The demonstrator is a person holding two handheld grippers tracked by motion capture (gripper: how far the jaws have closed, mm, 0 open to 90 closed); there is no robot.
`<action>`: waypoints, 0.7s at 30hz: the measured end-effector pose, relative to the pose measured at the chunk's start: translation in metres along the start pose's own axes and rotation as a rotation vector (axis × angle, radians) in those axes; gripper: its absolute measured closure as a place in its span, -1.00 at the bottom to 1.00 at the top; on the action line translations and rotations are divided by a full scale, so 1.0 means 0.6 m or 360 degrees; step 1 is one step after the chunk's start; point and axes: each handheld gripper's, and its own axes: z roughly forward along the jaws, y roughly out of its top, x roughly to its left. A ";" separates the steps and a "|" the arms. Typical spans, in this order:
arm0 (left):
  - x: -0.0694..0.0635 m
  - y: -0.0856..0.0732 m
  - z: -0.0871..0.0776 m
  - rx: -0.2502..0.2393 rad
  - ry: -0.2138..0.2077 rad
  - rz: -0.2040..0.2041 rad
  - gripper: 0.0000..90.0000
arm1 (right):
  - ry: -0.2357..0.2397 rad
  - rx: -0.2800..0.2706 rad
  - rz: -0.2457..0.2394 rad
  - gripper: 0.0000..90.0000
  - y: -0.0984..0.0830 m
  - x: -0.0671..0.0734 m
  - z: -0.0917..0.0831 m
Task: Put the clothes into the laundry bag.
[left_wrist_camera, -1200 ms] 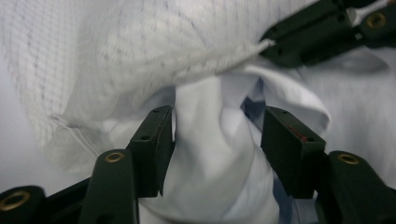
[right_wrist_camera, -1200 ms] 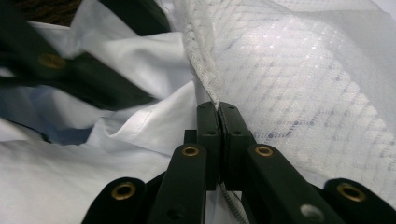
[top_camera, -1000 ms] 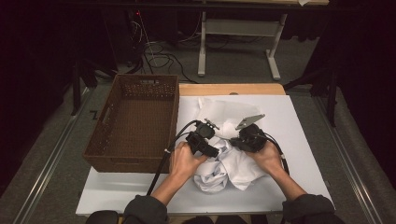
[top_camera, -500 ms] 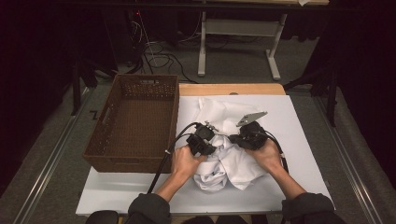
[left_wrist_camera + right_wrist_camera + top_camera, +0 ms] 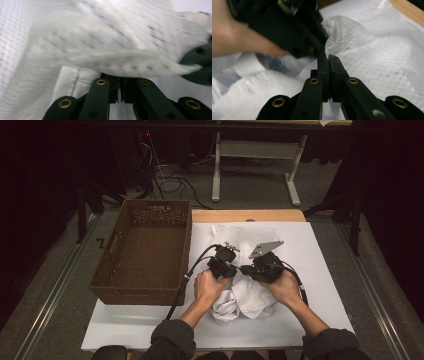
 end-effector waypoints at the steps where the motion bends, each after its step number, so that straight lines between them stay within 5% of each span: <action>1: 0.001 0.000 0.001 0.0005 0.0002 -0.0005 0.87 | -0.0007 0.0013 -0.0005 0.99 -0.004 -0.001 0.003; 8: -0.011 -0.008 -0.034 0.0073 0.0069 0.0043 0.22 | -0.0014 0.0087 0.0111 0.99 -0.034 -0.027 0.021; 11: -0.012 -0.011 -0.056 0.0083 0.0138 0.0083 0.12 | -0.0019 0.0103 0.0123 0.99 -0.038 -0.029 0.024; 14: -0.004 -0.012 -0.068 0.0110 0.0206 0.0054 0.06 | -0.0028 0.0114 0.0119 0.99 -0.037 -0.029 0.026; 21: 0.010 -0.015 -0.029 0.0312 0.0314 -0.0045 -0.02 | -0.0035 0.0116 0.0123 0.99 -0.036 -0.030 0.027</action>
